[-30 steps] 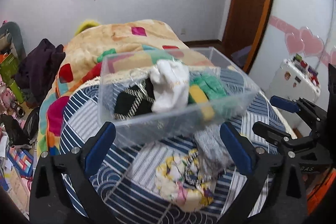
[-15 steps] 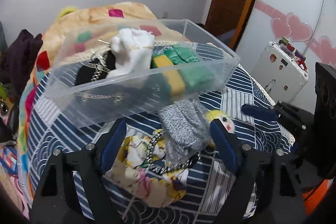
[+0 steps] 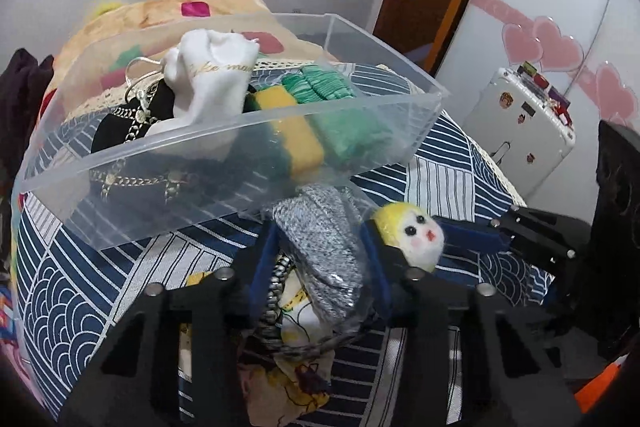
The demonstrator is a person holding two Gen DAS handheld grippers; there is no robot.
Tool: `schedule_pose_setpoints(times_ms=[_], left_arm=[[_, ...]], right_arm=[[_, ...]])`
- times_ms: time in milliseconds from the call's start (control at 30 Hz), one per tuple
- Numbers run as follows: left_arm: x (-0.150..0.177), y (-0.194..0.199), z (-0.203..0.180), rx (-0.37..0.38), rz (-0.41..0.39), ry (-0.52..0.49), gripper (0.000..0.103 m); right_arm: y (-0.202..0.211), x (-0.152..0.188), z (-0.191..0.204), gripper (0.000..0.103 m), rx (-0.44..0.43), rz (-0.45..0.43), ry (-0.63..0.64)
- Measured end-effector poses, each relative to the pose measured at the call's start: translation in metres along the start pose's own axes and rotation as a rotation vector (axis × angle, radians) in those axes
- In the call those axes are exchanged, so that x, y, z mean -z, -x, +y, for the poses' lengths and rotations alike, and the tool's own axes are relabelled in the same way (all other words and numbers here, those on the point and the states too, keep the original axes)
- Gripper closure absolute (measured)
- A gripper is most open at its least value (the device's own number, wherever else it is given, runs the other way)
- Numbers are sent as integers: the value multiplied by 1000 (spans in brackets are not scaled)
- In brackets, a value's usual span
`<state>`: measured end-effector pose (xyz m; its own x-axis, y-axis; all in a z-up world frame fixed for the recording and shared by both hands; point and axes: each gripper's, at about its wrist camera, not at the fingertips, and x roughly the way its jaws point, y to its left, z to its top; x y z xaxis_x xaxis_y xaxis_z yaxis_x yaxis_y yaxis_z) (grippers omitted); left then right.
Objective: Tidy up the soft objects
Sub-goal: 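Grasp the grey sock with the left tool while the right grasps the yellow plush ball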
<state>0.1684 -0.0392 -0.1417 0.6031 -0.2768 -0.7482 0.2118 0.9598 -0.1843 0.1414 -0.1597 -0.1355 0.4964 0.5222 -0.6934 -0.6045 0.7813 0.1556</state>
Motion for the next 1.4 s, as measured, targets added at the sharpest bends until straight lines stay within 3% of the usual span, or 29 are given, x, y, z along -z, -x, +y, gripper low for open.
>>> schedule_pose_setpoints(times_ms=[233,633,967,1233,1400], left_arm=[[6,17,-3,-20,-34,-34,83],[-3,83,0,-16,-185,-36,83],[-28,120,28,-106,-311,11,83],[-41,111,53,-208,-344,42,83],[-46,88,68,-237,-309,68,83]], right_arm=[[14,2,-8,64,45,-29,-16],[45,-15,-11,64,73,-125,-24],[61,-56,-7,64,102,-244,13],[49,-83,-9,64,135,-289,-14],[33,-89,-12,64,160,-260,-34]])
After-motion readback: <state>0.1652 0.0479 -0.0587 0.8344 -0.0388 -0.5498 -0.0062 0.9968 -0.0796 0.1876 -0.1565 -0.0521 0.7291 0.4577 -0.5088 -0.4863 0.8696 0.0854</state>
